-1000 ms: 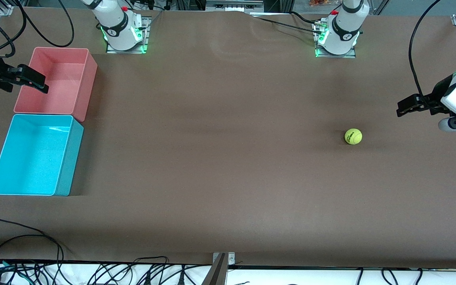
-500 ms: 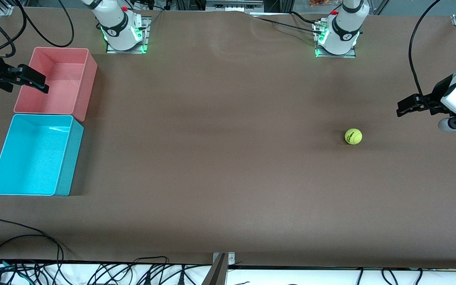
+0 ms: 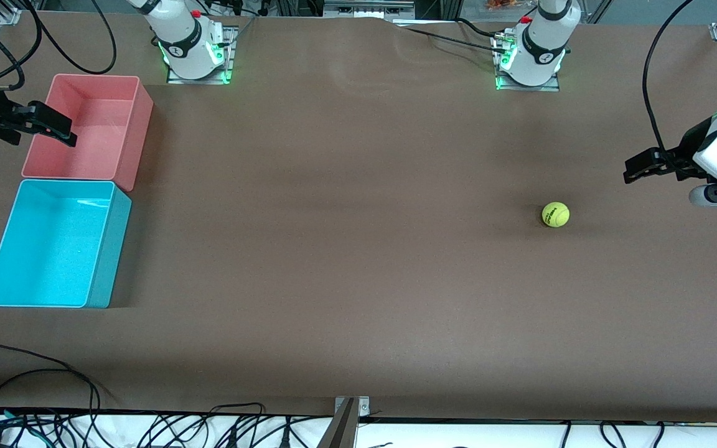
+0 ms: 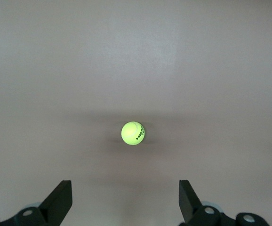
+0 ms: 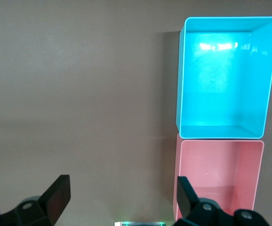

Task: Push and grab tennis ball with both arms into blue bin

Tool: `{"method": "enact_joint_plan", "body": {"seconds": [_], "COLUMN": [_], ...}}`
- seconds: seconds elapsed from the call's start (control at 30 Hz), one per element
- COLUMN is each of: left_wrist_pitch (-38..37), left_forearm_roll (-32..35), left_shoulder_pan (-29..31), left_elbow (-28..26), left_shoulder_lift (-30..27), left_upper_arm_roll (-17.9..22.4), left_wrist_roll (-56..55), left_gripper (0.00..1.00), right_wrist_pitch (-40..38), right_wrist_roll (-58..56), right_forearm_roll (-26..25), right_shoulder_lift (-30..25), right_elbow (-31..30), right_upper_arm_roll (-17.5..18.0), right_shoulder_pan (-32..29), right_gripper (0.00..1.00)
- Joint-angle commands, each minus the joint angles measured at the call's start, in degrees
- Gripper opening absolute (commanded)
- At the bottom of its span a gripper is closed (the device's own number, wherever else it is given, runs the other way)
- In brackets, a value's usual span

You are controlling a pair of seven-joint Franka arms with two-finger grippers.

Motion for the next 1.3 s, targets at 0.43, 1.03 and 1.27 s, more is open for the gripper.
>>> {"method": "enact_joint_plan", "body": {"seconds": [0.43, 1.03, 1.27], "left_wrist_pitch": [-0.2, -0.2, -0.2], "left_forearm_roll": [0.9, 0.7, 0.7], "left_shoulder_pan": [-0.4, -0.3, -0.2], "left_elbow": [-0.4, -0.3, -0.3], "left_shoulder_lift": [0.6, 1.3, 1.3], "left_upper_arm_roll": [0.2, 0.2, 0.2], "left_wrist_roll": [1.1, 1.2, 1.2], "left_gripper": [1.00, 1.00, 1.00], "right_wrist_pitch": [-1.5, -1.0, -1.2], "right_wrist_roll": [0.1, 0.2, 0.1], "right_forearm_roll": [-0.8, -0.6, -0.6], "right_shoulder_lift": [-0.2, -0.2, -0.2], "right_elbow": [1.1, 1.1, 1.1], "right_upper_arm_roll": [0.6, 0.7, 0.8], "right_shoulder_pan": [-0.7, -0.7, -0.6], "right_gripper": [1.00, 1.00, 1.00]}}
